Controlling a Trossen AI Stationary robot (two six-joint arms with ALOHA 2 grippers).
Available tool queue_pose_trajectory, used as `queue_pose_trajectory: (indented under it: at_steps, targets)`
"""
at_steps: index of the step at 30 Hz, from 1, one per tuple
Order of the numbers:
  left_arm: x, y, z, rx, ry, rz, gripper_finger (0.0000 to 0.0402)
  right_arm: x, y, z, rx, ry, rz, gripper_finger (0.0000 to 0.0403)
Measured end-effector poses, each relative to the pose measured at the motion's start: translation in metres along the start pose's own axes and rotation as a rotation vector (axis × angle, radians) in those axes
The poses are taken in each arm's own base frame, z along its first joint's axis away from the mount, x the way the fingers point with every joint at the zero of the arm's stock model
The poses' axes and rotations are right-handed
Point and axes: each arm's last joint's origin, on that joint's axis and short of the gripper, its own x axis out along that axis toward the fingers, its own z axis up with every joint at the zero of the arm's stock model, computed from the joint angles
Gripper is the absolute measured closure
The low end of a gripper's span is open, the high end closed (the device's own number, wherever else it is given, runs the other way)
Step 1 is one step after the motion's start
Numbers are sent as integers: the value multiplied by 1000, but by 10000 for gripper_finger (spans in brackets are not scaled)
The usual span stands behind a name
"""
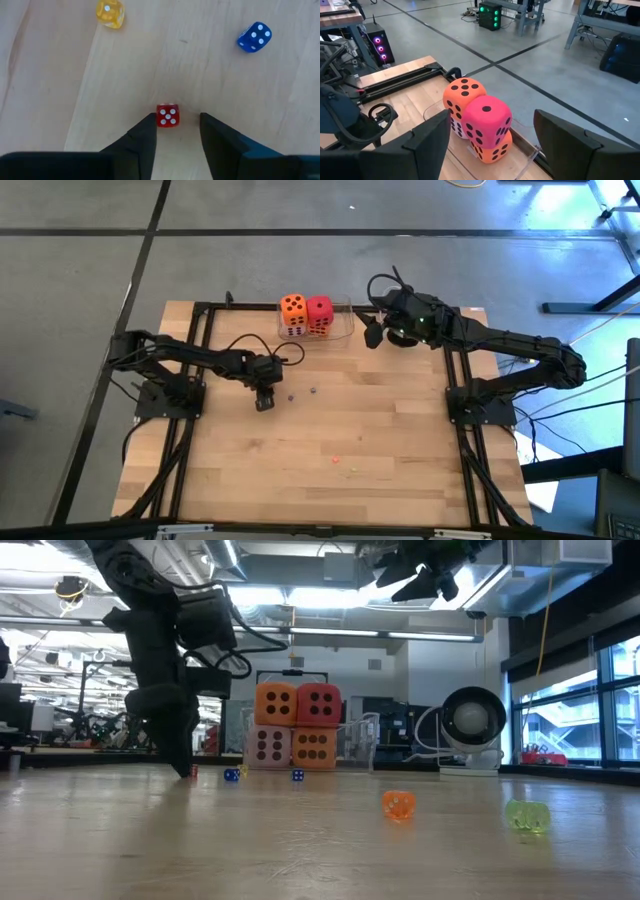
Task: Pick & Place Dice
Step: Put the small red dice into the transparent bin
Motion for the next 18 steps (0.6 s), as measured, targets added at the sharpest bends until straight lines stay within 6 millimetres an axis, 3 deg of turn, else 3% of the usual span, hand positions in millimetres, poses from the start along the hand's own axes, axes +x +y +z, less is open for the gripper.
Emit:
queue_pose_trajectory:
  at_steps: [18]
  targets:
    - [0,1,2,0,-20,34,369,0,1,-1,-20,20,51,120]
